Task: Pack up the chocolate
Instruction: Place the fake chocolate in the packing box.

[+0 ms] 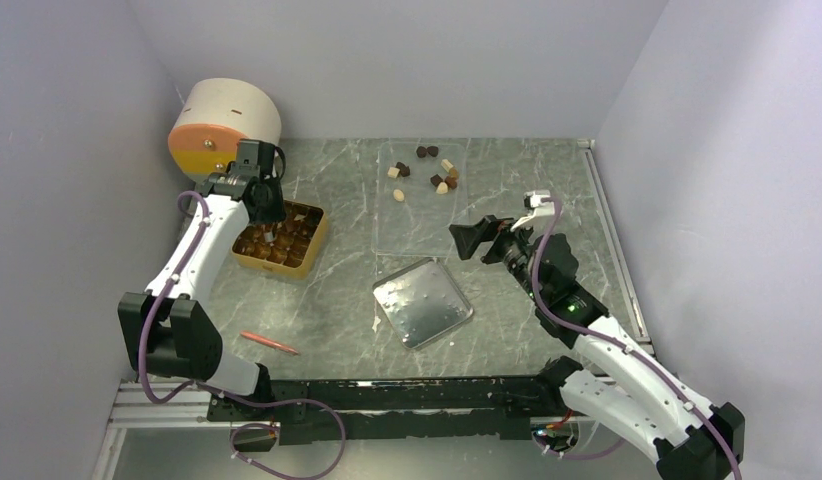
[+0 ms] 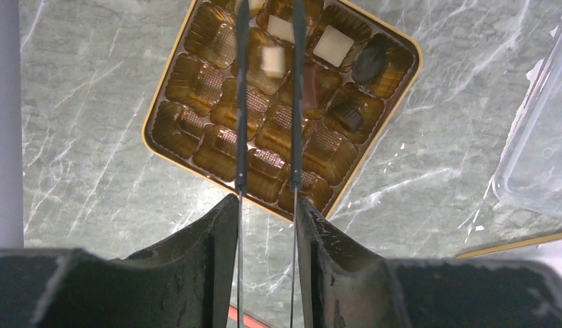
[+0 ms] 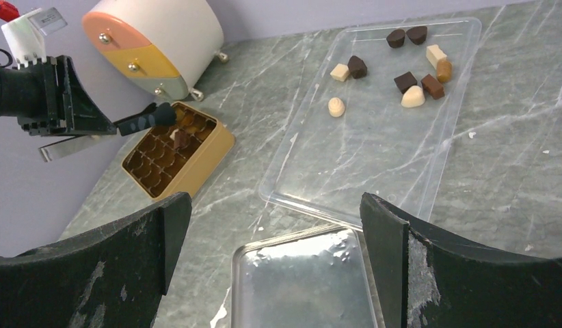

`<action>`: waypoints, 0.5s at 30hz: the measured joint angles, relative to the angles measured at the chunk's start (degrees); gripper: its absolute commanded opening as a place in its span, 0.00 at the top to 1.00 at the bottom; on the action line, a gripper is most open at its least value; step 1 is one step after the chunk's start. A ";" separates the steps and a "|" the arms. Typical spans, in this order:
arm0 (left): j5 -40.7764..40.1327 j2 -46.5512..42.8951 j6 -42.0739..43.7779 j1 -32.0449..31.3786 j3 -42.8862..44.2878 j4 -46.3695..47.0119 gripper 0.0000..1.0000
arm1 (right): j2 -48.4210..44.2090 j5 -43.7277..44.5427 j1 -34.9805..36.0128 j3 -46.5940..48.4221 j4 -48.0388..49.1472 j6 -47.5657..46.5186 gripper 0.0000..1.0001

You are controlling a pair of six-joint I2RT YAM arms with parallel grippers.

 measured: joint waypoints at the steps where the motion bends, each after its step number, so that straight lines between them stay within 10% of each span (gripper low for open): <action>1: 0.02 0.00 0.00 0.00 0.00 -0.11 0.61 | -0.13 0.00 0.00 0.00 -0.11 -0.02 0.00; 15: 2.32 0.00 0.26 0.04 2.56 -2.69 0.72 | -2.89 0.17 -0.04 0.00 -2.01 0.00 0.00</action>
